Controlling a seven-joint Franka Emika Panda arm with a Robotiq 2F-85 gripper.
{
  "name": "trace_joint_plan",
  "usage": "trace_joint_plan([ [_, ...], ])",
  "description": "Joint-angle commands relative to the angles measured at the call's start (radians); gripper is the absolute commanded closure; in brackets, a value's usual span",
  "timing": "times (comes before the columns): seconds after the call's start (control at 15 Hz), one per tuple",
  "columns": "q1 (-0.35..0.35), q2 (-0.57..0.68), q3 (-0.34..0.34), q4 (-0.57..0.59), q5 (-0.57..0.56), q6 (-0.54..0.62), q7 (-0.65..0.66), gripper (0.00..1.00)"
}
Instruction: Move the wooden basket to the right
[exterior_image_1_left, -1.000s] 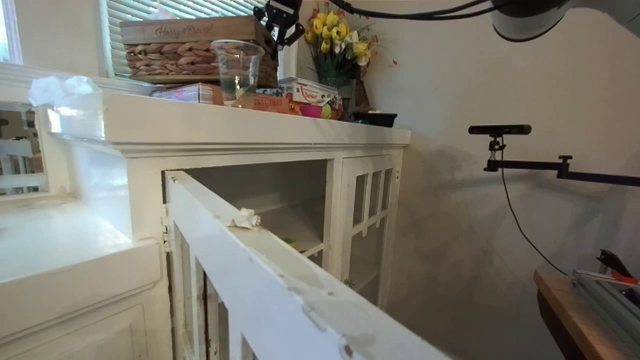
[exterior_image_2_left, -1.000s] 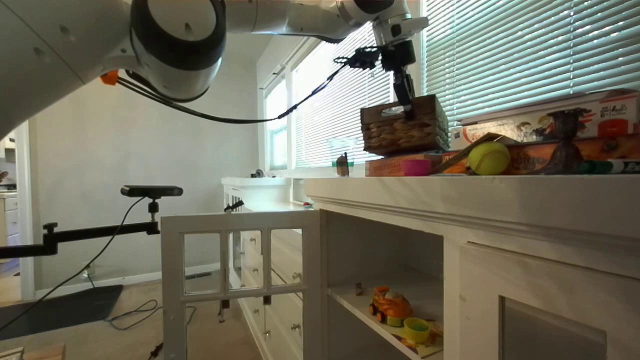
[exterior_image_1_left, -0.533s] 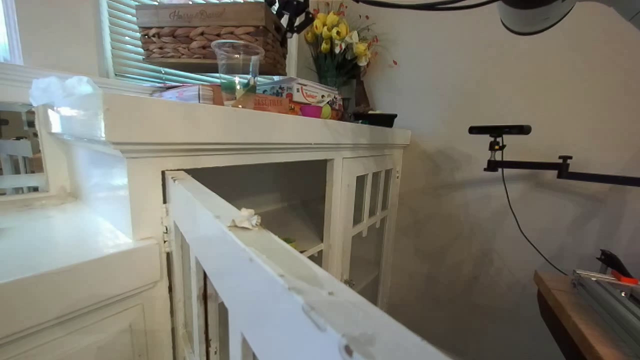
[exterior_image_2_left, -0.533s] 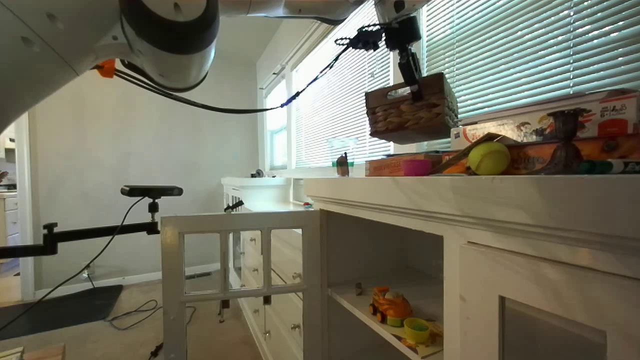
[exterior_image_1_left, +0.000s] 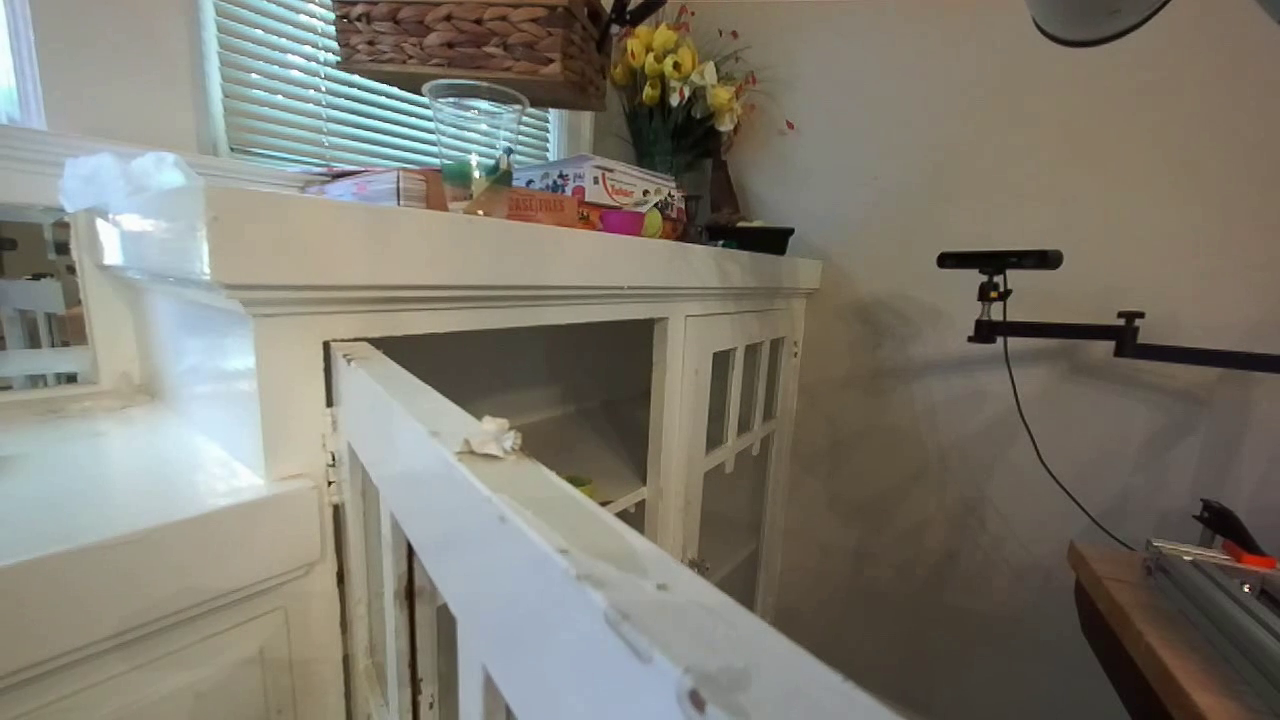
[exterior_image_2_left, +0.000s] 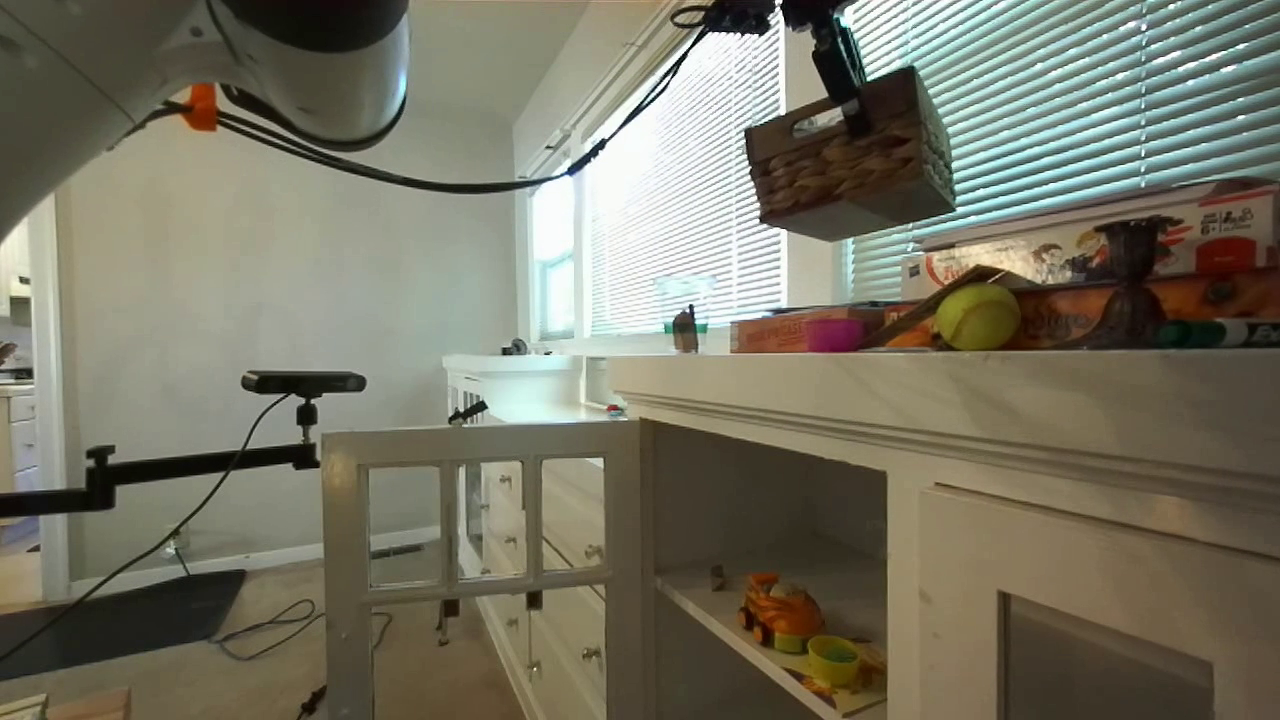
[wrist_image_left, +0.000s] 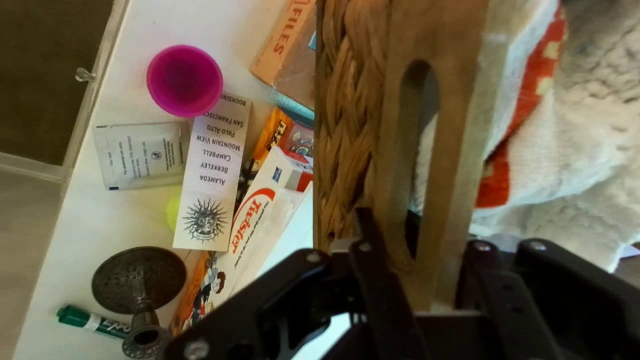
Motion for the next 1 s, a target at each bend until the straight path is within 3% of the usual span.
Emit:
trace_joint_plan([
  [0.0,-0.041,-0.038,0.010,-0.003,0.031,0.014,0.043,0.96],
  [0.93,-0.229,-0.030,-0.004,0.002,0.054,-0.005,0.136,0.96],
])
